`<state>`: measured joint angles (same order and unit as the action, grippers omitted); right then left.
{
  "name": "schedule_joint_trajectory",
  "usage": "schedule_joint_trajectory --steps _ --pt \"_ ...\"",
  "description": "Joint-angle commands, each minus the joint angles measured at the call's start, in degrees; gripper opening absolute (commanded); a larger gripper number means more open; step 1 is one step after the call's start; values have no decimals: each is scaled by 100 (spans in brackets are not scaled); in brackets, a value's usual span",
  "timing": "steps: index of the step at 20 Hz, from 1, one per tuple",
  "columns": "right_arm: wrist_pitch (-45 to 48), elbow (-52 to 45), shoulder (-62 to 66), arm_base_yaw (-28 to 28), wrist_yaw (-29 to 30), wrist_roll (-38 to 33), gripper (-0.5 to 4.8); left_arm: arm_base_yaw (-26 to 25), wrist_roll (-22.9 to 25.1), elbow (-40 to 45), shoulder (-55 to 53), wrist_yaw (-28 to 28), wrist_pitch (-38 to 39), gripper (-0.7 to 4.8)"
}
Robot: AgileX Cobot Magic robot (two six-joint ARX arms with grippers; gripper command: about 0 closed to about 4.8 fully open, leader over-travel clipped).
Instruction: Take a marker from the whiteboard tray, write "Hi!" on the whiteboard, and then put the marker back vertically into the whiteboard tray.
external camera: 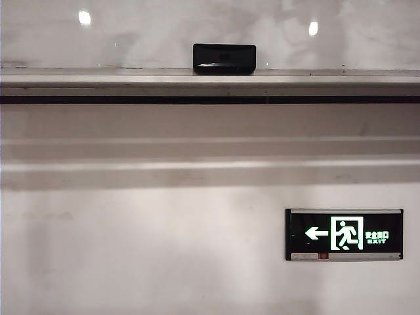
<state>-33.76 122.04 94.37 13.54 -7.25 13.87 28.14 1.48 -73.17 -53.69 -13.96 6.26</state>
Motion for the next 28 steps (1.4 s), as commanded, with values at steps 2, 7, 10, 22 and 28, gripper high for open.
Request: schedule_joint_trajectory --steps 2,7,10,22,28 --pt "278 31 77 -17 227 -39 -1 -2 2 -26 17 -44 -63 -5" --pt "496 33 116 -17 188 -37 -1 -2 2 -26 17 -42 -61 -6" --pt "511 44 94 -15 114 -37 -1 -2 2 -26 17 -39 -61 -6" --pt "254 42 -48 -15 83 -42 -1 -2 2 -26 17 -42 -61 -6" --pt "227 39 -7 -15 103 -37 -1 -2 2 -26 20 -44 -61 -6"
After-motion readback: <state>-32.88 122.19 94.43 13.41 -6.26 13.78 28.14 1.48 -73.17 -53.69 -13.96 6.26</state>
